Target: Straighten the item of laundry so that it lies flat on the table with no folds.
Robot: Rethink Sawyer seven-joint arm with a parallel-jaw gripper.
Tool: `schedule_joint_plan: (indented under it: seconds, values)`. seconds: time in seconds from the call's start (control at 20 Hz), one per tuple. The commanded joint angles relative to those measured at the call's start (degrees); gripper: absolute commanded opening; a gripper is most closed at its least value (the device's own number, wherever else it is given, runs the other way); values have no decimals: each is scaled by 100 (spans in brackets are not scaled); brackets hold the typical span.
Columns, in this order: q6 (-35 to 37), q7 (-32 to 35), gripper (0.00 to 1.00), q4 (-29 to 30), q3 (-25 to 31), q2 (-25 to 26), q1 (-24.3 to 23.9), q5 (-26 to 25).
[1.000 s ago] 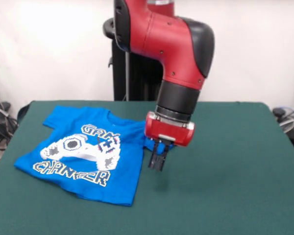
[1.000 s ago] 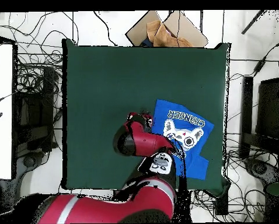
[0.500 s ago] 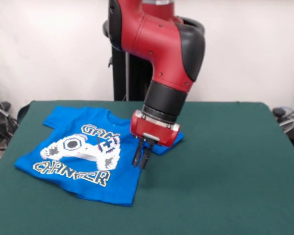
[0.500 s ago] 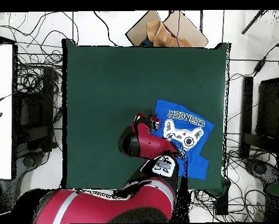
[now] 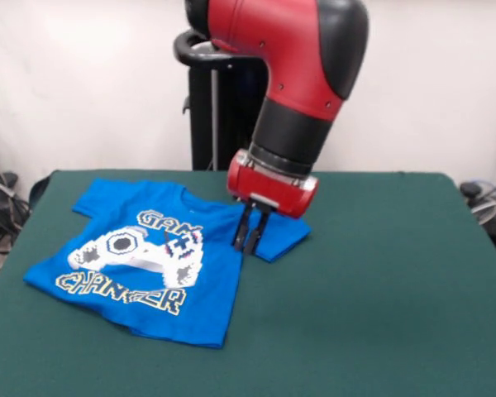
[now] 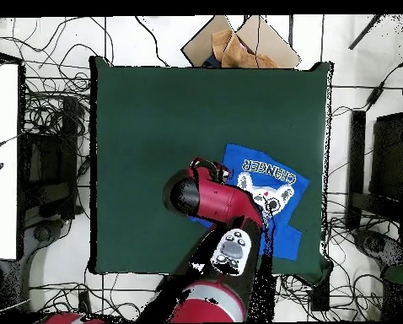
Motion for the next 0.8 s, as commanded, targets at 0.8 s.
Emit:
schedule_joint_plan:
  seconds: [0.8]
  values:
    - [-2807, 1062, 0, -157, 485, 1628, -721, -294]
